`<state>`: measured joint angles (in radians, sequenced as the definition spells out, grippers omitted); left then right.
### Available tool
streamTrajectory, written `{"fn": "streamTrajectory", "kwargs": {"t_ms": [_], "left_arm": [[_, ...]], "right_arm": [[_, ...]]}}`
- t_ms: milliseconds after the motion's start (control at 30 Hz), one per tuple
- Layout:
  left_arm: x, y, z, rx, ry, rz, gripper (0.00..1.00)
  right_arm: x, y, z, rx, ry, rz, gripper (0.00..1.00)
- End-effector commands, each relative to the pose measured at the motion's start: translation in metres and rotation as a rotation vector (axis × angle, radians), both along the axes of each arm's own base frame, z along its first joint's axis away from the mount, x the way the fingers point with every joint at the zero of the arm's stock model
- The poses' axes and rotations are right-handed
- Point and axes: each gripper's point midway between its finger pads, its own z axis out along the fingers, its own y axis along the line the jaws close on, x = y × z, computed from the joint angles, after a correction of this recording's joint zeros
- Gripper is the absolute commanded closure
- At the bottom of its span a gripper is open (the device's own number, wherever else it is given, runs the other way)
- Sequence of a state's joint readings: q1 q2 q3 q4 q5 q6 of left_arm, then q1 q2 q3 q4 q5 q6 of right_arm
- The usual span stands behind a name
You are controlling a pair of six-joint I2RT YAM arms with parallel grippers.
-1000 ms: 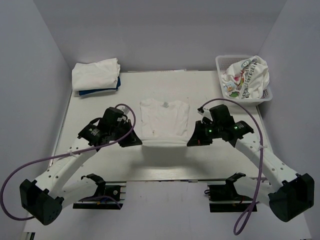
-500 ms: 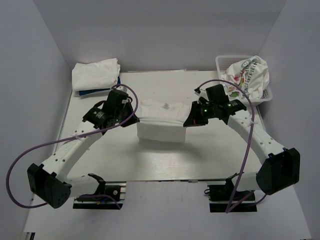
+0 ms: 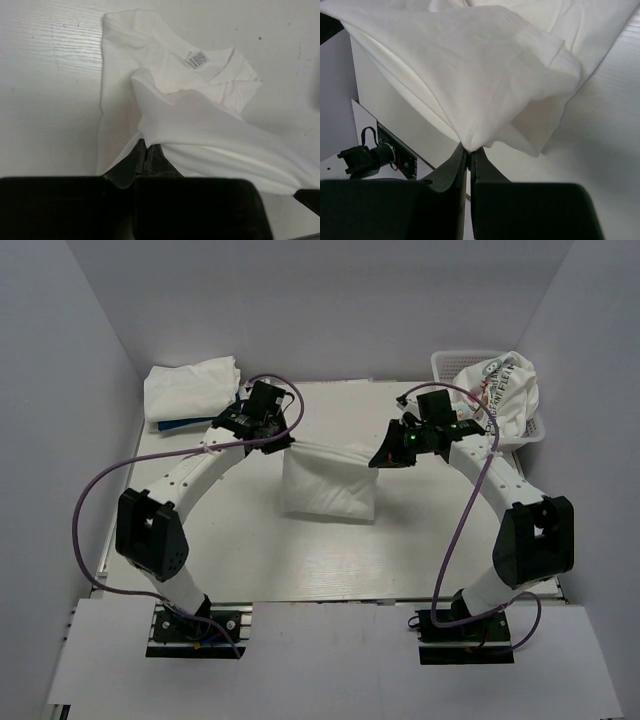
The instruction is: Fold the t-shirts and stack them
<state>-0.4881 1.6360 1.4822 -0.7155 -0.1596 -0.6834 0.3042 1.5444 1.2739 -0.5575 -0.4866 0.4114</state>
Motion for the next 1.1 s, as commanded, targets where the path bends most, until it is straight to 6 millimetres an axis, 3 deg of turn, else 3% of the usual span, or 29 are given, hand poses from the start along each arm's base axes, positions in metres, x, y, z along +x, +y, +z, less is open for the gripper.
{"fn": "streamTrajectory", "kwargs": {"t_ms": [0,33,100,133,200,233,267,300,333,400,467,500,567,600,633,667,700,733,767,800,867,900,933,967,1000,1033,1067], "left_arm": [[0.031,0.026,0.013,0.057,-0.073,0.079,1.0],[0.042,0.028,0.017,0.05,-0.089,0.094,1.0],[0.053,0.025,0.001,0.055,-0.054,0.081,1.0],[0.062,0.026,0.004,0.043,-0.061,0.086,1.0],[0.073,0.022,-0.015,0.044,-0.028,0.069,1.0],[0.082,0.017,-0.012,0.031,-0.042,0.063,1.0],[0.088,0.02,-0.016,0.033,-0.036,0.072,1.0],[0.093,0.016,-0.033,0.04,-0.006,0.065,1.0],[0.101,0.019,-0.031,0.038,-0.01,0.077,1.0],[0.112,0.02,-0.035,0.038,-0.005,0.076,1.0],[0.12,0.015,-0.054,0.039,0.027,0.065,1.0],[0.125,0.016,-0.053,0.028,0.029,0.066,1.0],[0.131,0.01,-0.066,0.02,0.05,0.052,1.0],[0.137,0.013,-0.067,0.017,0.043,0.061,1.0],[0.14,0.01,-0.069,0.008,0.045,0.053,0.94],[0.145,0.009,-0.064,0.009,0.032,0.046,0.79],[0.149,0.013,-0.071,0.014,0.046,0.055,0.41],[0.152,0.012,-0.07,0.014,0.045,0.055,0.26],[0.153,0.012,-0.058,0.011,0.036,0.055,0.22],[0.151,0.012,-0.065,0.018,0.055,0.055,0.14],[0.15,0.018,-0.053,0.01,0.035,0.065,0.0],[0.145,0.016,-0.037,-0.013,0.009,0.052,0.0],[0.141,0.015,-0.034,-0.024,0.005,0.044,0.0],[0.131,0.016,-0.043,-0.025,0.031,0.035,0.0],[0.129,0.015,-0.04,-0.039,0.017,0.027,0.0],[0.114,0.008,-0.053,-0.045,0.055,-0.001,0.0],[0.107,0.004,-0.045,-0.051,0.038,-0.014,0.0]], "right_arm": [[0.029,-0.008,0.002,0.0,-0.041,-0.033,1.0],[0.037,-0.01,0.003,0.007,-0.059,-0.043,1.0],[0.051,-0.011,-0.003,0.004,-0.056,-0.053,1.0],[0.057,-0.013,-0.014,-0.014,-0.039,-0.051,1.0],[0.069,-0.014,-0.009,-0.02,-0.05,-0.055,1.0],[0.074,-0.013,-0.027,-0.034,-0.009,-0.051,1.0],[0.079,-0.013,-0.026,-0.022,-0.009,-0.047,1.0],[0.084,-0.014,-0.024,-0.018,-0.012,-0.047,1.0],[0.087,-0.013,-0.041,-0.019,0.031,-0.047,1.0],[0.101,-0.015,-0.043,-0.009,0.021,-0.061,1.0],[0.115,-0.017,-0.046,-0.008,0.019,-0.078,1.0],[0.127,-0.015,-0.043,-0.009,0.004,-0.085,1.0],[0.134,-0.019,-0.061,-0.035,0.039,-0.103,1.0],[0.143,-0.018,-0.053,-0.031,0.015,-0.109,0.92],[0.146,-0.017,-0.06,-0.037,0.014,-0.101,0.83],[0.15,-0.018,-0.063,-0.037,0.021,-0.117,0.67],[0.153,-0.017,-0.061,-0.037,0.013,-0.116,0.42],[0.157,-0.017,-0.057,-0.037,0.001,-0.117,0.1],[0.158,-0.017,-0.06,-0.047,0.008,-0.114,0.1],[0.159,-0.017,-0.054,-0.048,0.002,-0.114,0.1],[0.158,-0.018,-0.041,-0.053,-0.033,-0.111,0.1],[0.155,-0.019,-0.044,-0.057,-0.028,-0.113,0.1],[0.148,-0.019,-0.039,-0.054,-0.034,-0.111,0.1],[0.145,-0.019,-0.029,-0.045,-0.06,-0.108,0.1],[0.141,-0.013,-0.015,-0.016,-0.092,-0.091,0.1],[0.126,-0.015,-0.034,-0.016,-0.039,-0.088,0.1],[0.124,-0.011,-0.018,0.018,-0.087,-0.082,0.1]]}}
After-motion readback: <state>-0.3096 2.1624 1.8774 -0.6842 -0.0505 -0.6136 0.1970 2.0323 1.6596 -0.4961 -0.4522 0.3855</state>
